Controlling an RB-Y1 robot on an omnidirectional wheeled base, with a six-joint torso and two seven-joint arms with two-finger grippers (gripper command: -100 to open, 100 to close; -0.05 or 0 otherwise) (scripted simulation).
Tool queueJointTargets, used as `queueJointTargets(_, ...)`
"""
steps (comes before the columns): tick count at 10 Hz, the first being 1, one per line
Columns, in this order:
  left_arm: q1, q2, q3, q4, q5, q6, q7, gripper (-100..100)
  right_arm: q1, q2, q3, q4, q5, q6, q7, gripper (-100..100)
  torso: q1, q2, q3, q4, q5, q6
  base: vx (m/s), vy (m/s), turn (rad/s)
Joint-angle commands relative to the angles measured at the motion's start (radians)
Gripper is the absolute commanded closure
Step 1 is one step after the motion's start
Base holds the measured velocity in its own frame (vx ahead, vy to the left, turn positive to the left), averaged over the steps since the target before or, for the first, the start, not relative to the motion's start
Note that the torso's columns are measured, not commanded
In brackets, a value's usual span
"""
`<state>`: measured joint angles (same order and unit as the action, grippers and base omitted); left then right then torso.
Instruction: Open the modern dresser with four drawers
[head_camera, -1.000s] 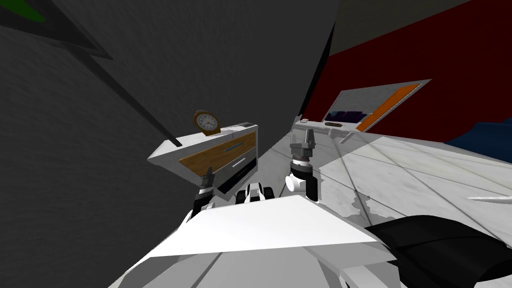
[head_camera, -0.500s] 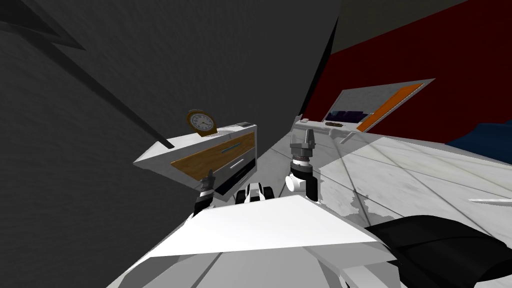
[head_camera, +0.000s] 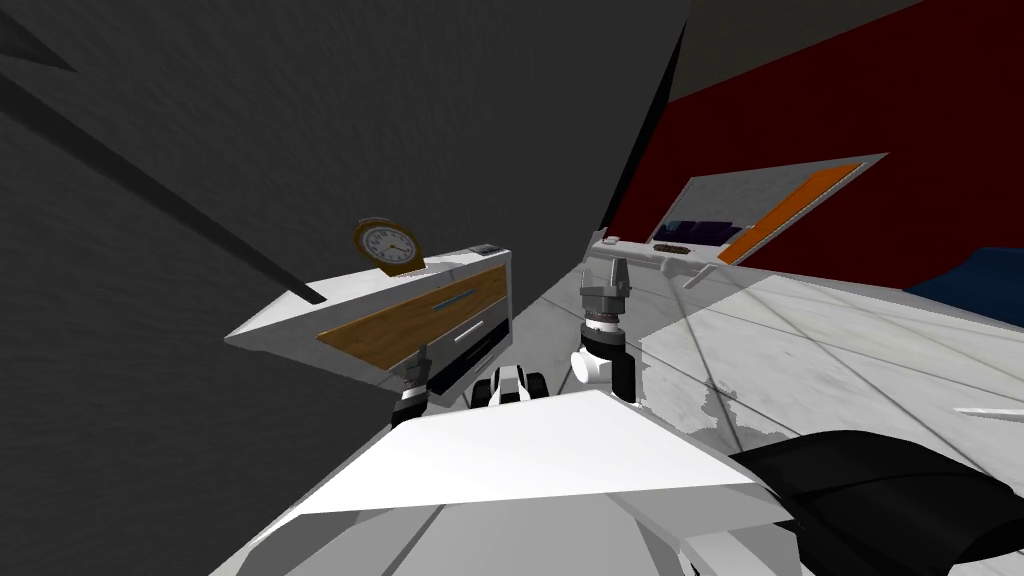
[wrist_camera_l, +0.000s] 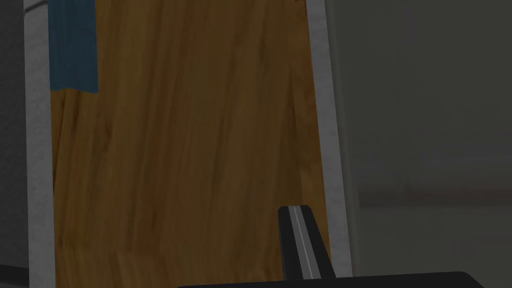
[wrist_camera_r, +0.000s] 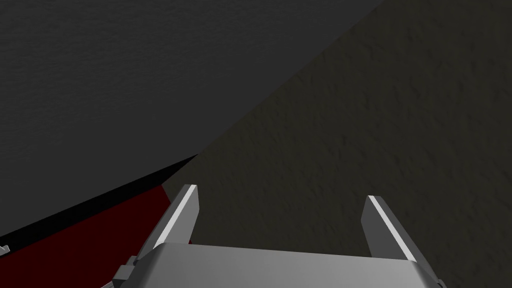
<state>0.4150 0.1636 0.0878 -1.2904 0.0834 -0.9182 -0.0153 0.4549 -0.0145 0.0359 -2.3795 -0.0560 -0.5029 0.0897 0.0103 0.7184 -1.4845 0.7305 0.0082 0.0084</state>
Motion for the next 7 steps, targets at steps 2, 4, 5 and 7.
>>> queueJointTargets(2, -0.011, -0.022, 0.002, 0.093, -0.001, -0.017, 0.004, -100, 0.000, 0.000, 0.000, 0.000, 0.000, 0.000, 0.000, 0, -0.002, 0.003, 0.001, 0.001, -0.001, -0.002, 0.050, -0.050, 0.016)
queueJointTargets(4, -0.013, -0.033, 0.004, 0.122, -0.001, -0.028, 0.005, -100, 0.000, 0.000, 0.000, 0.000, 0.000, 0.000, 0.000, 0, -0.001, 0.003, 0.002, 0.001, -0.001, -0.002, 0.041, -0.048, 0.009)
queueJointTargets(5, -0.015, -0.045, 0.006, 0.148, -0.002, -0.038, 0.007, -100, 0.000, 0.000, 0.000, 0.000, 0.000, 0.000, 0.000, 0, -0.001, 0.004, 0.002, 0.002, -0.001, -0.003, 0.052, -0.061, 0.022)
queueJointTargets(7, -0.019, -0.077, 0.009, 0.195, -0.002, -0.055, 0.008, -100, 0.000, 0.000, 0.000, 0.000, 0.000, 0.000, 0.000, 0, -0.003, 0.005, 0.002, 0.003, -0.003, -0.004, 0.070, -0.077, -0.002)
